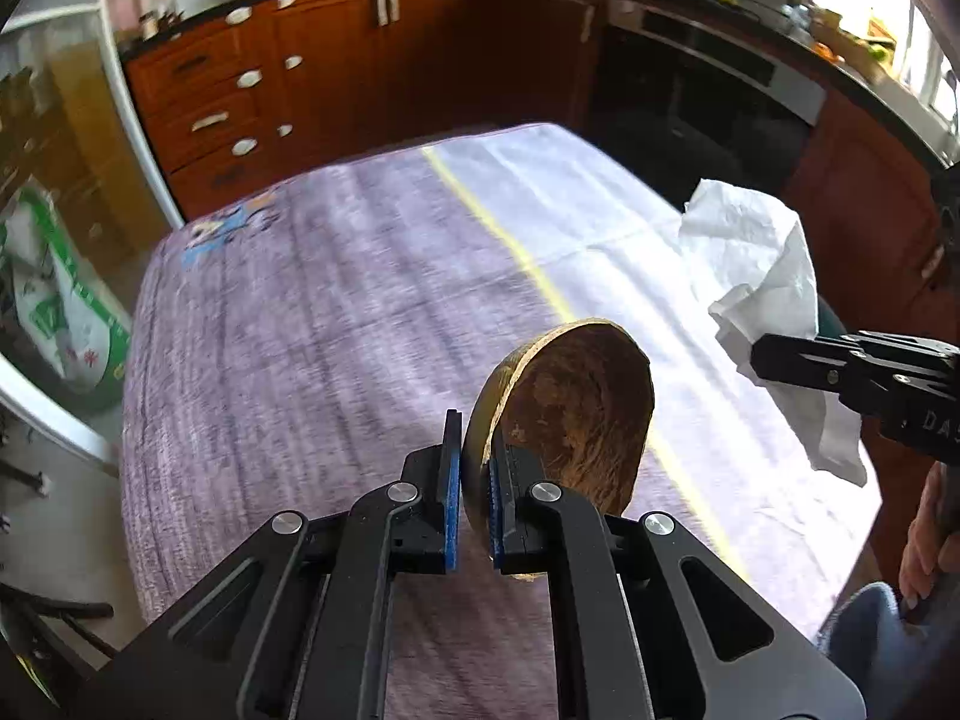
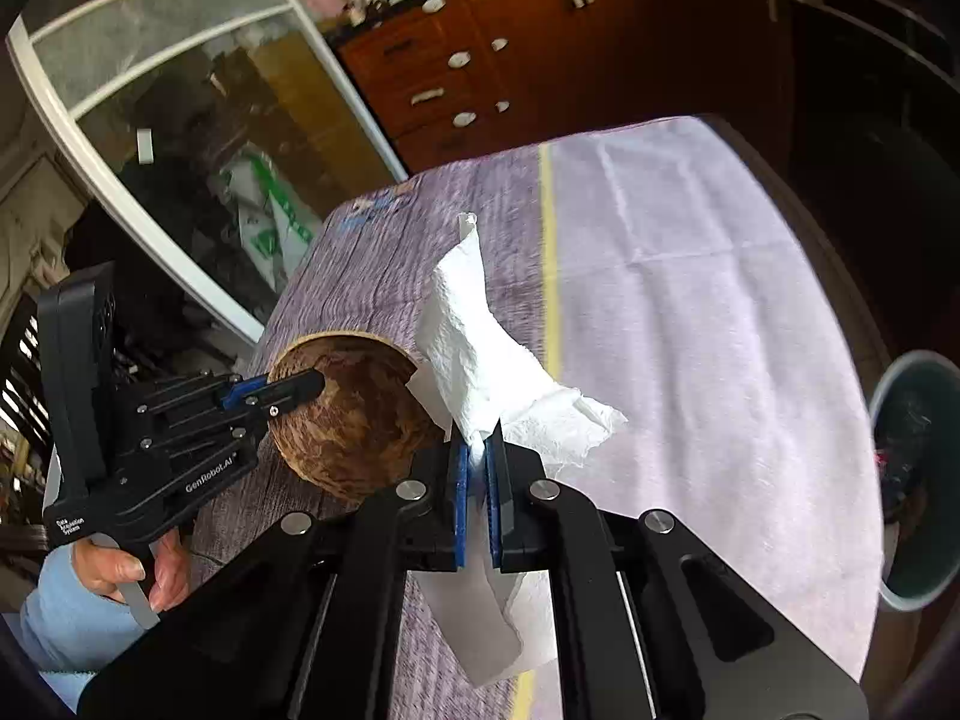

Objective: Collect trash
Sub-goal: 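Carry the bowl and tissue over the bin and open both tools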

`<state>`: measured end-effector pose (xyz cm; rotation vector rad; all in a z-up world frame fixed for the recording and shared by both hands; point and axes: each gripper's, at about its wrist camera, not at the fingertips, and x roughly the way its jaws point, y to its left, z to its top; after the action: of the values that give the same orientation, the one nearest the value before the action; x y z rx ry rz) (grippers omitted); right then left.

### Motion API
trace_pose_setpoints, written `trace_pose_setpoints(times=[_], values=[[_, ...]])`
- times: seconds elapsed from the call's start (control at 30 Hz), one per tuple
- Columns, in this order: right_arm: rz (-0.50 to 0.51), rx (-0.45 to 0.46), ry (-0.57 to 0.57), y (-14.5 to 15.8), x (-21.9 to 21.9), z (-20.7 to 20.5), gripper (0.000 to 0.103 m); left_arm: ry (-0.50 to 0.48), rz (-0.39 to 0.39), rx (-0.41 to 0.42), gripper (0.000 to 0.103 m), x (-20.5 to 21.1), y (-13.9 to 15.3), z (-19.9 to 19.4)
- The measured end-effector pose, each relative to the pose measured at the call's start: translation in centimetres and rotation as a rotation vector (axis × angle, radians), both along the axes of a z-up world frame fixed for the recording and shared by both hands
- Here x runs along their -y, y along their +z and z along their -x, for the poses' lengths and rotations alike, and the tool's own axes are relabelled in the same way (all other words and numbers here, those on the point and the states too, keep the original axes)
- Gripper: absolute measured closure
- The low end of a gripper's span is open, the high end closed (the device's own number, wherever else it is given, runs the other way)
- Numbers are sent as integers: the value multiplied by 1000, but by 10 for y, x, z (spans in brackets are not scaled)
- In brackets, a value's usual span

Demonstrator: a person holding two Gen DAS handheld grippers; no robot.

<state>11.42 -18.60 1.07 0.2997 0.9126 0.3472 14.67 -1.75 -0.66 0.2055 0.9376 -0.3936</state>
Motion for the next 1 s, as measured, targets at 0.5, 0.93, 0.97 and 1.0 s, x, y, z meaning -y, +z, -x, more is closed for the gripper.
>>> trace_pose_setpoints(times=[0.5, 0.93, 0.97, 1.0], values=[[-68, 63, -220, 11, 130, 58, 98, -200, 14, -9, 95, 135, 13, 26], [-109, 23, -479, -21, 267, 89, 98, -350, -22, -46, 95, 262, -7, 27], [-111, 14, -490, -25, 272, 89, 98, -361, -27, -51, 95, 271, -11, 26], [-114, 2, -503, -31, 280, 89, 98, -374, -32, -59, 95, 282, -15, 25]])
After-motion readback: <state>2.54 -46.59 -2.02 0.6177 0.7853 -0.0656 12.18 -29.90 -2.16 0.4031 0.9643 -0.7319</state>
